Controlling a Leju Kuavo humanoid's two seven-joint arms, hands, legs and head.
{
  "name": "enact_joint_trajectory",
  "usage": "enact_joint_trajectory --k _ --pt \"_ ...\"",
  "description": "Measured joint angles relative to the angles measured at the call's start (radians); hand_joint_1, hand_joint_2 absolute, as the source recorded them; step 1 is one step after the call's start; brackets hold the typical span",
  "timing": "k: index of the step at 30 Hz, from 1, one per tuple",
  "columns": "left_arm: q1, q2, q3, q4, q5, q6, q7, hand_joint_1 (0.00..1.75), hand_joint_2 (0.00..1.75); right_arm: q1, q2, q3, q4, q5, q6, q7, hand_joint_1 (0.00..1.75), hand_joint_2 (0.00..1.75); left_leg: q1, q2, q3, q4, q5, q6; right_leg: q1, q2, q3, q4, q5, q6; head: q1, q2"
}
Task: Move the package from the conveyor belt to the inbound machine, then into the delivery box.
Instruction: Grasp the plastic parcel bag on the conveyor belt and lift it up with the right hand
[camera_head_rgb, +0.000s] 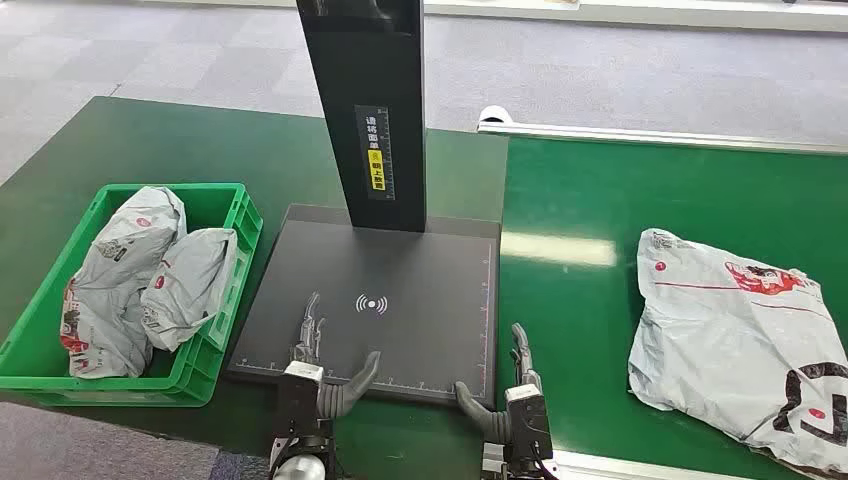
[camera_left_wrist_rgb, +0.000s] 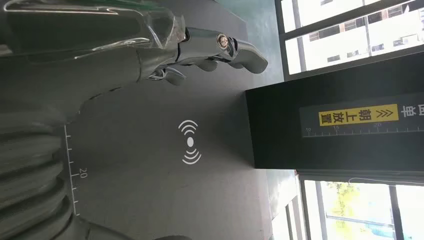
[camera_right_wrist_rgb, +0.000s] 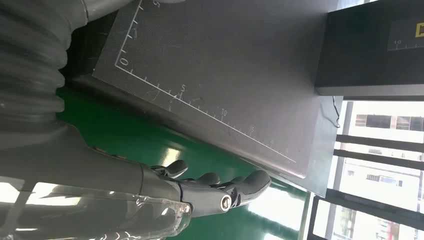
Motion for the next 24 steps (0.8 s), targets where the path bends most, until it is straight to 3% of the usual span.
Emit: enact_joint_trajectory --k 20,24 --pt "-0.004 0.000 0.000 0.005 0.000 -0.001 0.000 0.00 1.75 0.000 0.000 0.000 0.000 0.005 0.001 0.008 0.00 1.75 0.000 0.000 0.000 0.000 0.000 0.000 0.000 0.000 0.000 0.000 0.000 0.000 0.000 0.000" --pt "-0.002 0.000 -0.002 0.002 -0.020 0.037 0.000 0.00 1.75 0.000 -0.002 -0.001 -0.008 0.013 -0.010 0.005 0.00 1.75 0.000 0.000 0.000 0.000 0.000 0.000 0.000 0.000 0.000 0.000 0.000 0.000 0.000 0.000"
